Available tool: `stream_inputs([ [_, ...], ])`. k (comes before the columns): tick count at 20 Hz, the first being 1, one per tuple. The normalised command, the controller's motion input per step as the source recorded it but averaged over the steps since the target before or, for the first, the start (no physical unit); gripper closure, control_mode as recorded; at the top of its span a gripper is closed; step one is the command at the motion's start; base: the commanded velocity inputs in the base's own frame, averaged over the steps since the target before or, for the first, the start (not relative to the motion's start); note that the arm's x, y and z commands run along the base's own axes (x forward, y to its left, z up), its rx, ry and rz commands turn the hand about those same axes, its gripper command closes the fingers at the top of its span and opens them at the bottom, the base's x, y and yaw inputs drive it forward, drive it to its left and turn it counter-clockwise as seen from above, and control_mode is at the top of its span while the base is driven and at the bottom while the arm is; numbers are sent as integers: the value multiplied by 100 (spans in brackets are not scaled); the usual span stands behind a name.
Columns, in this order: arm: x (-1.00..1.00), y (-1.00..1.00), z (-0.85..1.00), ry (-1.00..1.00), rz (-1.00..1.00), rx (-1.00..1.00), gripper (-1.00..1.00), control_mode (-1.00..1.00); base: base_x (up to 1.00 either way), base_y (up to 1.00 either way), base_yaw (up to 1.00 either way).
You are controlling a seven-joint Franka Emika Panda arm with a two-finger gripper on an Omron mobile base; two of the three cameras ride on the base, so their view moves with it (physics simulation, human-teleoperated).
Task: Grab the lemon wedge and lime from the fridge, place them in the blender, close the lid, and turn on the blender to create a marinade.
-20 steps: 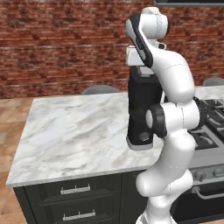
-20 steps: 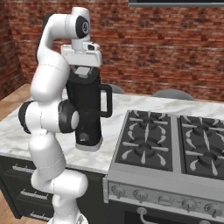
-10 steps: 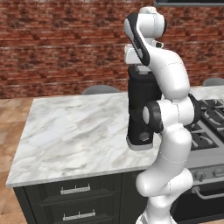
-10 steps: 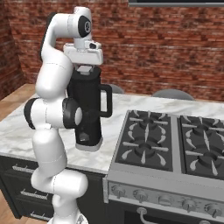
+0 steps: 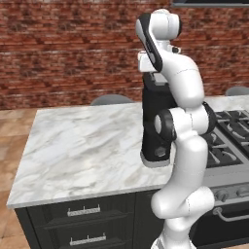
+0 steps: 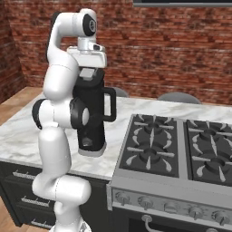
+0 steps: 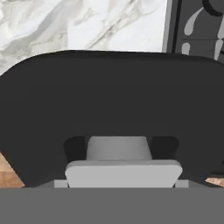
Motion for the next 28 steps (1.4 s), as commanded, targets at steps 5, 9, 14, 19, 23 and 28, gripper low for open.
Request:
stream_inputs([
  [5, 6, 0, 0, 0, 0, 0, 100, -100, 0, 0, 0],
  [9, 31, 0, 0, 0, 0, 0, 100, -100, 0, 0, 0],
  [14, 54, 0, 0, 0, 0, 0, 100, -100, 0, 0, 0],
  [19, 15, 0, -16, 1, 6, 0, 100, -100, 0, 0, 0],
  [23, -12, 0, -22, 4, 20, 0, 100, -100, 0, 0, 0],
  [28, -18, 1, -3, 0, 6, 0, 100, -100, 0, 0, 0],
])
